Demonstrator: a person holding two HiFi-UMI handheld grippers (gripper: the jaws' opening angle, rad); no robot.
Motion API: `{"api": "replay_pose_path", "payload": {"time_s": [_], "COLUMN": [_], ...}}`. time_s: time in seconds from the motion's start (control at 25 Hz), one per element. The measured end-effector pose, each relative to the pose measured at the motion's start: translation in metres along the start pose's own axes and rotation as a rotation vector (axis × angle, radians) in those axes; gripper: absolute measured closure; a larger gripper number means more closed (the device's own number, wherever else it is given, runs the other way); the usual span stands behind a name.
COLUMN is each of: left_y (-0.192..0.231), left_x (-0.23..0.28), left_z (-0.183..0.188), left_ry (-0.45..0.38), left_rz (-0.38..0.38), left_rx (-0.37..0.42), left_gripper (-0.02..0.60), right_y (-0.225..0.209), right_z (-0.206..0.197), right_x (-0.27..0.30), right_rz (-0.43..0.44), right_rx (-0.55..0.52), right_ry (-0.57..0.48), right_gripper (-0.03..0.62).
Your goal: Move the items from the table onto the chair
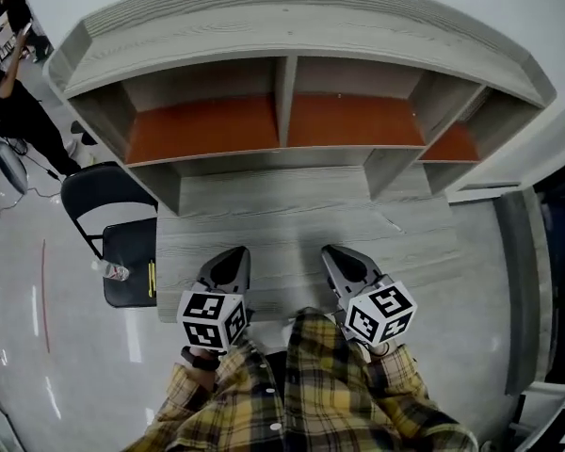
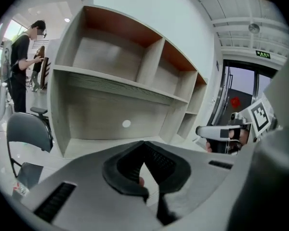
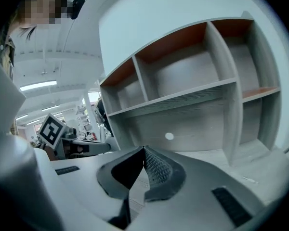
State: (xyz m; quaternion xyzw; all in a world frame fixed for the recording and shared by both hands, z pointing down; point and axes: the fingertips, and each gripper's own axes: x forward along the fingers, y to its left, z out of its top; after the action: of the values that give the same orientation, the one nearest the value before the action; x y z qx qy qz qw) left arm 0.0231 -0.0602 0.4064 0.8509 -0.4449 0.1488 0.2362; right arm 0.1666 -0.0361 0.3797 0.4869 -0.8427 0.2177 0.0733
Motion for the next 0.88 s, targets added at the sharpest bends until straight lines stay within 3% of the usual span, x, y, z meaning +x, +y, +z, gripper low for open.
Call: {"api": "replay_pose_path", "payload": {"time_s": [0.24, 0.48, 0.76, 0.88], "left_y": [-0.062, -0.076, -0.067, -0.064], "left_x": [0.030, 0.036, 0.034, 0.031], "left_z": [-0.016, -0.035, -0.039, -0.044], "left_ry": [0.036, 0.089, 0.125, 0.145], "left_rz": [-0.011, 0.044, 0.112, 0.137], "left_rx": [-0.023, -0.027, -0.044, -0.050], "left_gripper": [0.577, 0.577, 0.577, 0.577], "right_y": [-0.112, -0.210, -0.284, -0.307], "right_z": [-0.023, -0.050, -0.086, -0.108], "right_x": [-0.056, -0.072, -0.054, -0.042], "right_rz": [-0.111, -0.187, -0.181, -0.152], "right_rx": [-0.001, -0.024, -0.051, -0.115], "right_ry": [0.069, 0.166, 0.299, 0.383], "right_gripper": [0.576, 0.574, 0.574, 0.572]}}
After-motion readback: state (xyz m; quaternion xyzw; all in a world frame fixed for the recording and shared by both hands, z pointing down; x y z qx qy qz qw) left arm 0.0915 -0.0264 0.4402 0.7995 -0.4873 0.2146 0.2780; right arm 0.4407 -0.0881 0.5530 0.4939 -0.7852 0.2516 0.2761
